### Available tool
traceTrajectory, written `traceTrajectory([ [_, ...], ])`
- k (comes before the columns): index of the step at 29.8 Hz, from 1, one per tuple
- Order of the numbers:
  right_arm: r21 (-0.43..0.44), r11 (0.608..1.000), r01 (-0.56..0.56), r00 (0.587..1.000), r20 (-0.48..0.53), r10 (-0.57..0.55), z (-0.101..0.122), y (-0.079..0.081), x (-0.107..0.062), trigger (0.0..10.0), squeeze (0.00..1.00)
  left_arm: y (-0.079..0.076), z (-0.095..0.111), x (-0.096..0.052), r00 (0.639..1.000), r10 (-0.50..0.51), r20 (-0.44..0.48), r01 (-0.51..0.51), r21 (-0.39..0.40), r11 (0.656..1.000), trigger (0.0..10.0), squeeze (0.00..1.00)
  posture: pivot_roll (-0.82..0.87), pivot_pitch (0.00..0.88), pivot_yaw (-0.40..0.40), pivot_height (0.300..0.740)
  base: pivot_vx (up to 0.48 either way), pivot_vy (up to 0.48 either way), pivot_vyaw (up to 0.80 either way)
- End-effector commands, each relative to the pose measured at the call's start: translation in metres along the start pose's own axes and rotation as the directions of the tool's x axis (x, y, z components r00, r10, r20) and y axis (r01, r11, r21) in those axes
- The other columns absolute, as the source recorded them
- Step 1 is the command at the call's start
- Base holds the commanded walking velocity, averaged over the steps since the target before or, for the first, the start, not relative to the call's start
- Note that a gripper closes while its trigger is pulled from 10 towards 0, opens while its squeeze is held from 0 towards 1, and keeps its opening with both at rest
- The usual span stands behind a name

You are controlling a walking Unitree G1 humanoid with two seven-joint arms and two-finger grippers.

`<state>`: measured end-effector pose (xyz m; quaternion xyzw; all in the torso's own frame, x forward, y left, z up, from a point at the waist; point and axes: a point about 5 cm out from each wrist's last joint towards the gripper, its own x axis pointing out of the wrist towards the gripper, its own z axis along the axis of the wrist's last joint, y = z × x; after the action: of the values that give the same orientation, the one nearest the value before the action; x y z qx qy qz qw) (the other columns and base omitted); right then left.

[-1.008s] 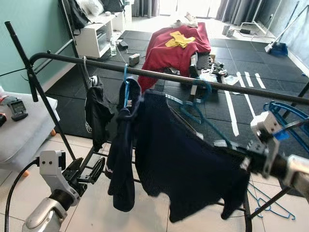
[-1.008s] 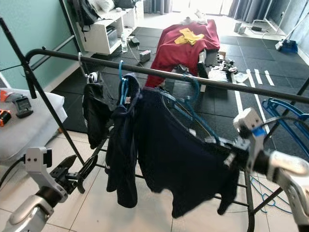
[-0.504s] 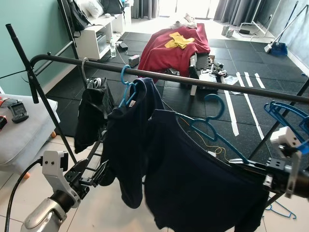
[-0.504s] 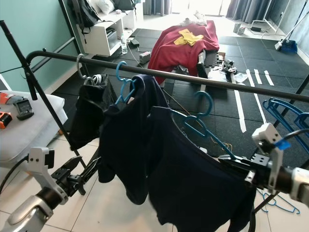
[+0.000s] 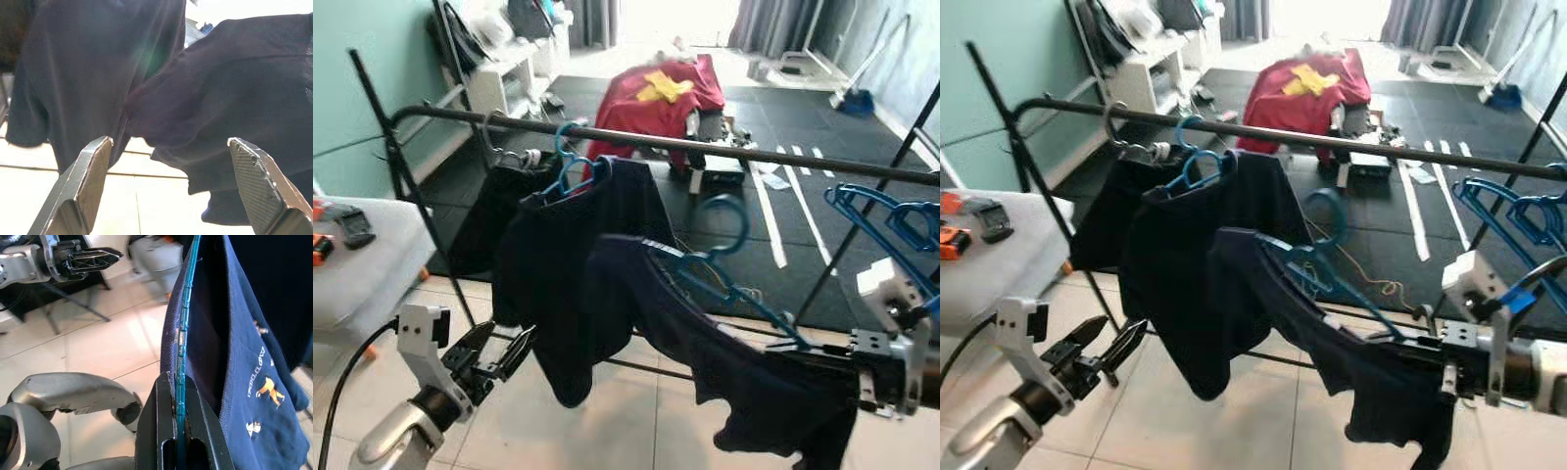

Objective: Hang hanger

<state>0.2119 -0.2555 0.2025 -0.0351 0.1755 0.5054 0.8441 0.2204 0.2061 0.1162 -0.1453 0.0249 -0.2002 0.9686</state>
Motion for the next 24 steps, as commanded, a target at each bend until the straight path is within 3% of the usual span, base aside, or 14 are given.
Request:
traceTrajectory([
  [1, -0.023, 0.999, -0.043, 0.999, -0.019, 0.043, 0.003, 0.005, 0.004, 0.0, 0.00, -0.005, 0.006, 0.000, 0.999, -0.040, 0.016, 0.040, 0.010, 0.999, 10.0, 0.00, -0.16, 0.061, -0.009, 0.740, -0.281, 0.000, 0.00],
  [6, -0.024, 0.998, -0.061, 0.997, -0.043, 0.060, 0.001, 0.006, 0.011, 0.0, 0.00, -0.009, 0.016, 0.003, 0.996, -0.073, 0.056, 0.073, 0.012, 0.997, 10.0, 0.00, -0.16, 0.058, -0.017, 0.740, -0.281, 0.000, 0.00],
  [11, -0.037, 0.993, -0.112, 0.992, -0.067, 0.109, -0.004, 0.008, 0.030, 0.0, 0.00, -0.020, 0.045, 0.007, 0.972, -0.178, 0.152, 0.176, 0.026, 0.984, 10.0, 0.00, -0.16, 0.045, -0.016, 0.740, -0.267, 0.000, 0.00],
  [14, -0.063, 0.974, -0.217, 0.973, -0.094, 0.211, -0.004, 0.014, 0.054, 0.0, 0.00, -0.030, 0.074, 0.008, 0.930, -0.288, 0.231, 0.281, 0.062, 0.958, 10.0, 0.00, -0.16, 0.040, -0.015, 0.740, -0.265, 0.000, 0.00],
  [20, -0.103, 0.930, -0.353, 0.930, -0.147, 0.336, -0.003, 0.023, 0.084, 0.0, 0.00, -0.041, 0.088, 0.016, 0.899, -0.370, 0.234, 0.348, 0.131, 0.928, 10.0, 0.00, -0.15, 0.036, -0.021, 0.740, -0.266, 0.000, 0.00],
  [24, -0.124, 0.907, -0.402, 0.910, -0.168, 0.380, -0.003, 0.025, 0.101, 0.0, 0.00, -0.042, 0.087, 0.027, 0.914, -0.338, 0.227, 0.306, 0.165, 0.938, 10.0, 0.00, -0.14, 0.034, -0.029, 0.740, -0.265, 0.000, 0.00],
])
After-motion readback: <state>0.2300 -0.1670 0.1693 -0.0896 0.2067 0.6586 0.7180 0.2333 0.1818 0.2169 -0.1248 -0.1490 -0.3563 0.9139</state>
